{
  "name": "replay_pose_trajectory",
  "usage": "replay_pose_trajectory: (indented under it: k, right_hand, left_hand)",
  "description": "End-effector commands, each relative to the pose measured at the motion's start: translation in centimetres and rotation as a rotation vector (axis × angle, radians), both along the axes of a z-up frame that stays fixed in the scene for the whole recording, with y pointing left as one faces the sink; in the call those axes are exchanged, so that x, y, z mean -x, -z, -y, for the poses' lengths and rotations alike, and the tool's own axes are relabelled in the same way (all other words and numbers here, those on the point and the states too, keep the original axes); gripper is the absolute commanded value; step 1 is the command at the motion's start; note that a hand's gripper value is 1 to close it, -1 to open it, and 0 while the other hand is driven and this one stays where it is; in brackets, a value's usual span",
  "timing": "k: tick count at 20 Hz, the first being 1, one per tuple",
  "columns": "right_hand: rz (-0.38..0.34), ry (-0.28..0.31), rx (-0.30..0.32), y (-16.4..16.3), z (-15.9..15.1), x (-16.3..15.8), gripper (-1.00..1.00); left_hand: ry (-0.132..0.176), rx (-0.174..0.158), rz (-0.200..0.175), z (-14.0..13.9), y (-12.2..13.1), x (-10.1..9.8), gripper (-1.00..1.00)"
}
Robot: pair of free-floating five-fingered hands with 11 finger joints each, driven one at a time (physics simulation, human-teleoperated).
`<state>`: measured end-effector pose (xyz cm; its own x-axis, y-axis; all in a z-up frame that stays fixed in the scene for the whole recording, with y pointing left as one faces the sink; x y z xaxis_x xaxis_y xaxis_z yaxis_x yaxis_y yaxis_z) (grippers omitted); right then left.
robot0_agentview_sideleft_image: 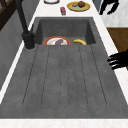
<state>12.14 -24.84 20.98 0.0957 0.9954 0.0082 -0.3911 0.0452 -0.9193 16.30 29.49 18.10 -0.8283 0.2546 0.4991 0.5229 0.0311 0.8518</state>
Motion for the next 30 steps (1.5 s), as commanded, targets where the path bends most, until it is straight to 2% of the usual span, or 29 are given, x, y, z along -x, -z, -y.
replay_pose_trajectory:
  k: [1,5,9,13,14,17,19,20,21,22,23,24,25,30]
  right_hand:
    - [0.000,0.000,0.000,0.0,0.0,0.0,0.00]
    - [0.000,0.000,0.000,0.0,0.0,0.0,0.00]
    - [0.000,0.000,0.000,0.0,0.0,0.0,0.00]
    - [0.000,0.000,0.000,0.0,0.0,0.0,0.00]
    - [0.000,0.000,0.000,0.0,0.0,0.0,0.00]
    - [0.000,0.000,0.000,0.0,0.0,0.0,0.00]
    - [0.000,0.000,0.000,0.0,0.0,0.0,0.00]
    - [0.000,0.000,0.000,0.0,0.0,0.0,0.00]
    - [0.000,0.000,0.000,0.0,0.0,0.0,0.00]
    - [0.000,0.000,0.000,0.0,0.0,0.0,0.00]
    - [0.000,0.000,0.000,0.0,0.0,0.0,0.00]
    - [0.000,0.000,0.000,0.0,0.0,0.0,-1.00]
    - [0.001,-0.011,-0.005,0.0,0.0,0.0,-1.00]
    - [0.044,-0.116,-0.023,-0.4,0.0,0.3,-1.00]
  left_hand:
    - [-0.069,-0.009,0.000,0.0,-1.8,1.7,-1.00]
    - [-0.073,-0.023,0.000,0.0,-3.6,3.3,-1.00]
    - [-0.095,-0.039,0.000,0.0,-5.0,4.1,-1.00]
    - [-0.126,-0.049,0.006,0.1,-4.7,3.8,-1.00]
    - [-0.129,-0.049,0.027,0.1,-4.5,3.8,-1.00]
    - [-0.152,-0.061,0.005,0.1,-3.4,3.9,-1.00]
    - [-0.146,-0.071,0.006,0.3,-3.1,4.6,-1.00]
    - [-0.137,-0.077,-0.009,0.3,-2.9,5.1,-1.00]
    - [-0.091,-0.058,0.007,0.1,-3.3,5.7,-1.00]
    - [-0.056,-0.055,0.007,0.1,-3.4,4.7,-1.00]
    - [-0.059,-0.056,0.006,0.0,-3.3,4.8,-1.00]
    - [-0.055,-0.056,0.006,0.1,-3.3,4.8,0.00]
    - [-0.044,-0.062,0.013,0.0,-3.3,4.8,0.00]
    - [-0.055,-0.055,0.031,0.1,-3.3,4.8,0.00]
